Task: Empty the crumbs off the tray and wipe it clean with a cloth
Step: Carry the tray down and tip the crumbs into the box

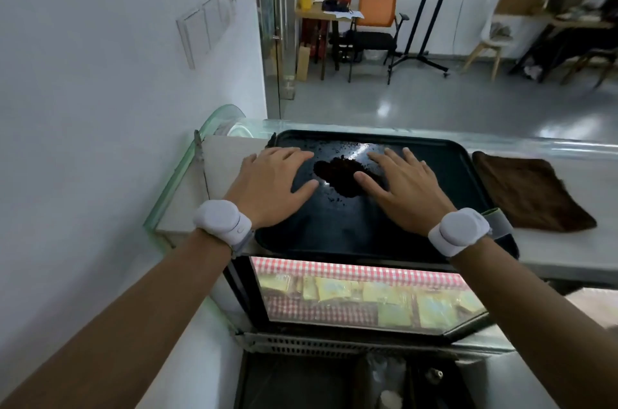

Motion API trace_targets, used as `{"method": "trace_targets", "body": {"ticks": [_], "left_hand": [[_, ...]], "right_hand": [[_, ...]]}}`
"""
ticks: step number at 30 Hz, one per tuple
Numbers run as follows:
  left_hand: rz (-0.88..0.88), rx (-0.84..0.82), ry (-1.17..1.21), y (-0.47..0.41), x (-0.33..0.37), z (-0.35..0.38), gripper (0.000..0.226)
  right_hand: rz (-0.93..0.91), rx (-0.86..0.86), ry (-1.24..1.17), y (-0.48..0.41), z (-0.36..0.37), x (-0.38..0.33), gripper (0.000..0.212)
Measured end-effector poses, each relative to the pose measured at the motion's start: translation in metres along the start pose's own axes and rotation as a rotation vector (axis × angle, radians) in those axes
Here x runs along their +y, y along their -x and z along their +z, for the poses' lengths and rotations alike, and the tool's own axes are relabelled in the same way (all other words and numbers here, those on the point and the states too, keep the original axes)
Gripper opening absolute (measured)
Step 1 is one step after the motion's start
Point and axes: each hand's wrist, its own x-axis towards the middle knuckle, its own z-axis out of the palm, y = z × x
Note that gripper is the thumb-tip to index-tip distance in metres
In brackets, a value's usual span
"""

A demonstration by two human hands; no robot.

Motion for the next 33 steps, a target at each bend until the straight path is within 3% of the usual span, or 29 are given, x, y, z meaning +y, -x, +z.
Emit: {"method": "trace_targets", "body": {"ticks": [11,24,33], "left_hand": [[-0.002,0.018,0.024,0.004,0.005,0.002,0.049],[-0.147,0.037,-0.051,0.001,-0.006,-0.001,0.047],[-0.137,0.034,-0.118,-0.002,-0.010,0.008,0.041]], "right_hand": [[0.142,0.055,-0.034,0.020,-0.006,0.039,0.066],[0.341,0.105,0.152,0.030,-0.019,0.086,0.062],[0.297,0.117,0.235,0.033,-0.018,0.103,0.047]]}}
